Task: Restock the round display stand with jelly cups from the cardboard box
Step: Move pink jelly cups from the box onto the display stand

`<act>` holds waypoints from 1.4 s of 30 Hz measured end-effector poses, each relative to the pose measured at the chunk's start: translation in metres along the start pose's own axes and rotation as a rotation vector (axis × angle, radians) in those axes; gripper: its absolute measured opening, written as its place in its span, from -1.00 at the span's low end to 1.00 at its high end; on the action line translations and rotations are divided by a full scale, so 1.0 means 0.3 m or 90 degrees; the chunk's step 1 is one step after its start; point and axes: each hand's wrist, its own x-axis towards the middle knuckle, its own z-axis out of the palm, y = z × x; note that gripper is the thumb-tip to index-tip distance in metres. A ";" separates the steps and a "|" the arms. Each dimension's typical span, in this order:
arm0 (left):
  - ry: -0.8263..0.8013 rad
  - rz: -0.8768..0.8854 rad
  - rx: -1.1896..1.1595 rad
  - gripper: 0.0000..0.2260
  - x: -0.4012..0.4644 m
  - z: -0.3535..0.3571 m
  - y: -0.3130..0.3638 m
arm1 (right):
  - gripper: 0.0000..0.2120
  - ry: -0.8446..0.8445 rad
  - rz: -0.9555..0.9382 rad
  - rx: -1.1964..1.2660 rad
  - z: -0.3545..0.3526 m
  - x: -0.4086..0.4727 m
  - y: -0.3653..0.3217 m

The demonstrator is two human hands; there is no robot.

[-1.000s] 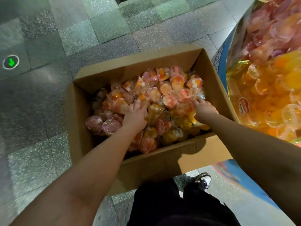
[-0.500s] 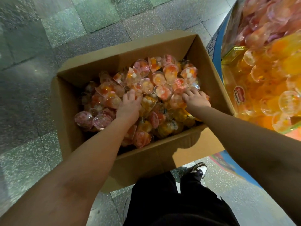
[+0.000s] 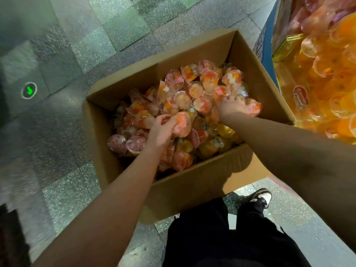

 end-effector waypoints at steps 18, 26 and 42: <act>-0.276 -0.094 -0.109 -0.71 -0.392 0.707 0.272 | -0.45 0.148 0.044 1.093 0.246 -0.870 0.659; -0.430 -0.025 0.011 -0.66 -0.588 1.127 0.319 | -0.51 0.216 0.186 1.202 0.443 -1.098 0.922; -0.445 -0.103 0.126 -0.62 -0.679 1.744 0.138 | -0.62 0.248 0.604 1.638 0.741 -1.138 1.233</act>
